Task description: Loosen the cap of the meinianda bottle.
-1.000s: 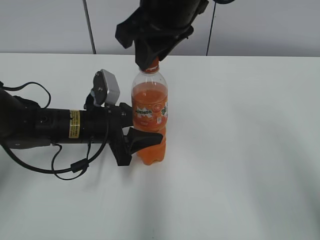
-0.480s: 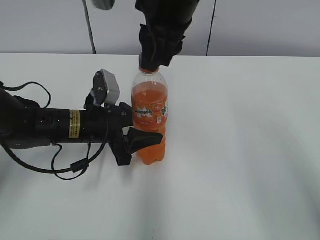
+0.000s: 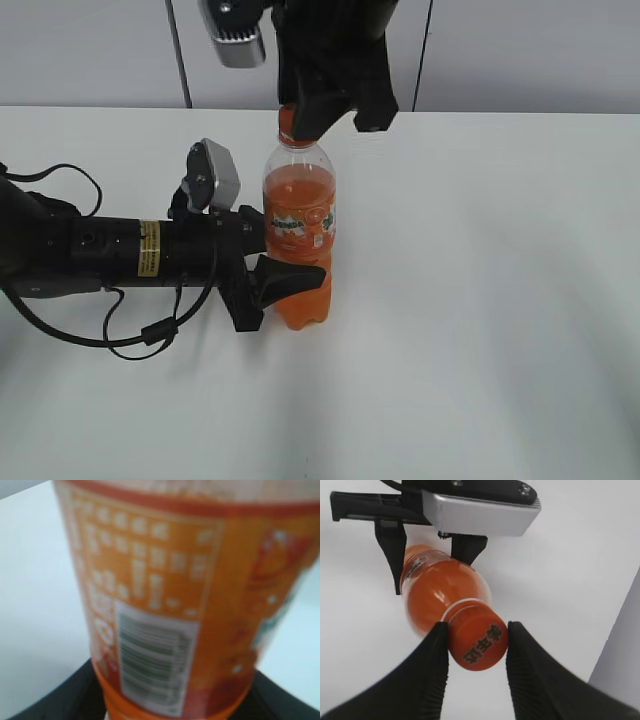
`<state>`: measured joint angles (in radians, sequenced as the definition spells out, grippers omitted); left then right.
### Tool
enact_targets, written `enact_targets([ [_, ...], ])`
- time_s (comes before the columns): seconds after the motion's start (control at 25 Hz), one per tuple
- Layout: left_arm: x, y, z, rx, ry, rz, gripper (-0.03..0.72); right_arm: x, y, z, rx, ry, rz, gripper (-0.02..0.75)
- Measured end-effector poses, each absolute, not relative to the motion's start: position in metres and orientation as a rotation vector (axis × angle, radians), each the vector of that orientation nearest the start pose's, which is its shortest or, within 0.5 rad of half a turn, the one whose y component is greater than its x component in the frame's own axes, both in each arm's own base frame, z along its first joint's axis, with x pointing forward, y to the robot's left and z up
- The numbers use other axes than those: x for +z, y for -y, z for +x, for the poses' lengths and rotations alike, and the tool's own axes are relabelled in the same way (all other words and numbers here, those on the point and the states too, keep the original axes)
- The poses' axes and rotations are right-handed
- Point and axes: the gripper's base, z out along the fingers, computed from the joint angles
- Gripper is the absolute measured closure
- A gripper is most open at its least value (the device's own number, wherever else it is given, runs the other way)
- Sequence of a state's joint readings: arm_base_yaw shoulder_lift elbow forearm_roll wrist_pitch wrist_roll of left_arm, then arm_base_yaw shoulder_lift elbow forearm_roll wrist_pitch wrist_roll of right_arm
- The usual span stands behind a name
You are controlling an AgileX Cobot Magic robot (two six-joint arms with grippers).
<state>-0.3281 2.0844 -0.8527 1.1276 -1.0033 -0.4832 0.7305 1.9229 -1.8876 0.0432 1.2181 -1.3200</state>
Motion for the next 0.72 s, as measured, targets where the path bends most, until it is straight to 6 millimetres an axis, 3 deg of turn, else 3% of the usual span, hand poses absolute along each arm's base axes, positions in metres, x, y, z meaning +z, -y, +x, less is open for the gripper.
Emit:
enact_targets([
  [0.24, 0.0998, 0.1772, 0.3056, -0.888, -1.674, 1.138, 0.294, 0.3269, -0.2835, 0.3087, -0.125, -1.268, -2.419, 0.489],
  [0.44, 0.0999, 0.1771, 0.3061, -0.892, -1.684, 1.123, 0.294, 0.3302, -0.2831, 0.3075, -0.125, -1.247, -2.418, 0.639],
  [0.72, 0.0999, 0.1768, 0.3062, -0.893, -1.685, 1.121, 0.295, 0.3312, -0.2838, 0.3062, -0.089, -1.289, -2.386, 0.657],
])
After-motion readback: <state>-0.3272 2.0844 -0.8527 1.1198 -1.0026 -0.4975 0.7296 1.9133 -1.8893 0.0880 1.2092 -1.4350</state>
